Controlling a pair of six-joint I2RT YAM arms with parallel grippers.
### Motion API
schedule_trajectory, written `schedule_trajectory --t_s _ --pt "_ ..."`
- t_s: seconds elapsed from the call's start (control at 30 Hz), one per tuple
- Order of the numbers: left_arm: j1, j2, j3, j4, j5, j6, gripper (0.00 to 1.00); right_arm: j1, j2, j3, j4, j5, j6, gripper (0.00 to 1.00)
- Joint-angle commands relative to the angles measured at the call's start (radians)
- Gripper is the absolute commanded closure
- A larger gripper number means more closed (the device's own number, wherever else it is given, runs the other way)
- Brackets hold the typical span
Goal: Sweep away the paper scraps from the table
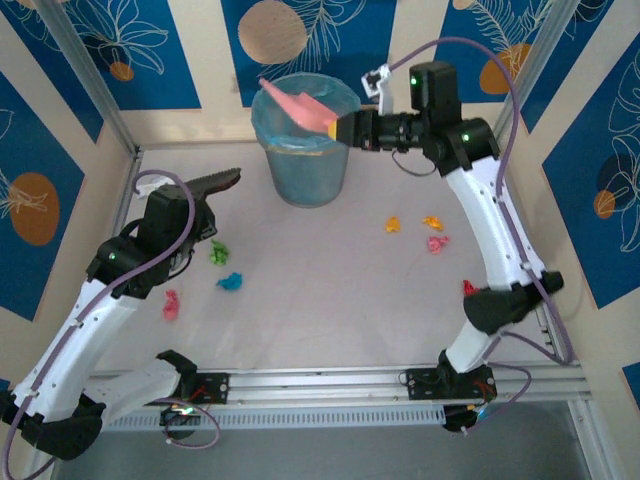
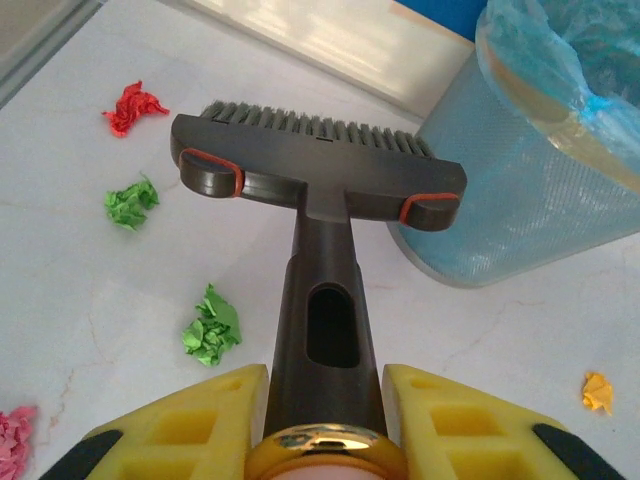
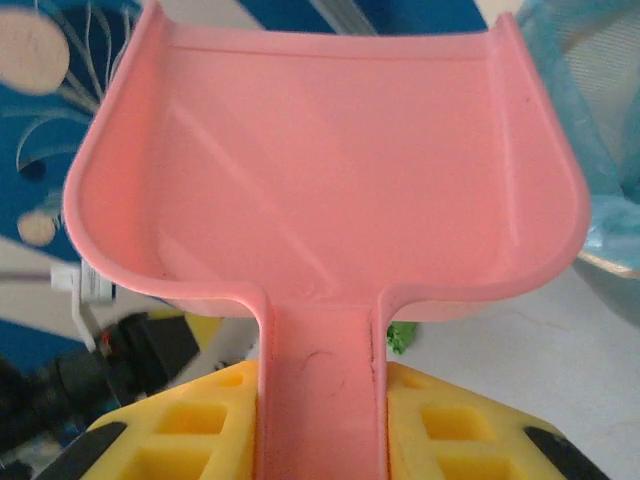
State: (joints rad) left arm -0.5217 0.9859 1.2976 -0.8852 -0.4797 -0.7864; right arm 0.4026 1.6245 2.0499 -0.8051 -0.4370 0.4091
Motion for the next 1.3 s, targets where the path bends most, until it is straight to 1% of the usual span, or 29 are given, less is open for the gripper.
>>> schedule_trajectory --t_s 0.0,0.1,0.23,0.33,0.43,0.53,0.73,0.93,1.1,1.27 --pt "0.011 -0.027 -0.006 0.068 -0.063 -0.007 1.00 0.041 -0.151 -0.235 0.170 0.057 -0.219 1.00" --pt "0.010 -0.025 -0.003 0.071 -0.082 -0.004 1.00 0.068 -0.270 -0.393 0.231 0.102 -0.305 1.00" --pt "0.009 -0.019 0.003 0.080 -0.087 -0.008 1.00 0.118 -0.401 -0.557 0.234 0.191 -0.452 1.00" --pt "0.009 -0.012 0.013 0.073 -0.082 -0.015 1.00 0.159 -0.488 -0.682 0.242 0.275 -0.529 1.00" --pt "0.011 -0.005 0.024 0.065 -0.070 -0.019 1.00 0.205 -0.554 -0.785 0.239 0.354 -0.552 1.00" --pt "0.010 0.003 0.039 0.053 -0.055 -0.003 1.00 0.271 -0.591 -0.860 0.225 0.424 -0.546 1.00" --pt "0.011 0.007 0.052 0.023 -0.022 0.029 1.00 0.456 -0.551 -0.976 0.200 0.556 -0.492 1.00" --pt "0.011 0.015 0.058 -0.031 0.016 0.041 1.00 0.628 -0.459 -1.078 0.276 0.662 -0.434 1.00" --pt "0.011 0.016 0.053 -0.142 0.054 -0.007 1.00 0.706 -0.370 -1.151 0.372 0.711 -0.409 1.00" --pt "0.011 -0.008 0.031 -0.246 0.094 -0.048 1.00 0.733 -0.319 -1.231 0.484 0.758 -0.380 1.00"
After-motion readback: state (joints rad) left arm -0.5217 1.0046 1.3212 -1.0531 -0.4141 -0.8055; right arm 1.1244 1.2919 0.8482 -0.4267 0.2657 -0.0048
